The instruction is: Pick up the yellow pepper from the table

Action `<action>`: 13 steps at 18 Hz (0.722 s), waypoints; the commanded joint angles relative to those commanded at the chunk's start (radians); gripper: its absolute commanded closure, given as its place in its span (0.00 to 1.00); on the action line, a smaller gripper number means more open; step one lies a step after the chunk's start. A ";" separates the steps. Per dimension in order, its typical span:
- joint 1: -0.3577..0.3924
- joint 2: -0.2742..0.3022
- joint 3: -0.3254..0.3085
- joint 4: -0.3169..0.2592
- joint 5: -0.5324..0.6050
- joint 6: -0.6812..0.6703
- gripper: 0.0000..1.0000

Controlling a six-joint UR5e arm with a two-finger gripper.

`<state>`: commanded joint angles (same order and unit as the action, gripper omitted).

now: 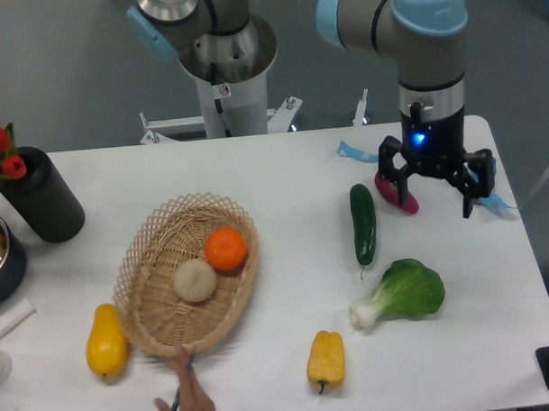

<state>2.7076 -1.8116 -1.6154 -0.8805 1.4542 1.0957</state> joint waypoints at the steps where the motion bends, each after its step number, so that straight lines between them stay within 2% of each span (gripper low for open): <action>1: -0.024 -0.021 0.026 0.000 -0.002 -0.037 0.00; 4: -0.045 -0.040 0.034 0.000 -0.014 -0.129 0.00; 8: -0.068 -0.094 0.046 0.000 -0.038 -0.275 0.00; 11: -0.089 -0.156 0.089 0.000 -0.096 -0.292 0.00; 13: -0.110 -0.179 0.091 0.011 -0.127 -0.287 0.00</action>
<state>2.5972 -1.9910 -1.5248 -0.8699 1.3270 0.8085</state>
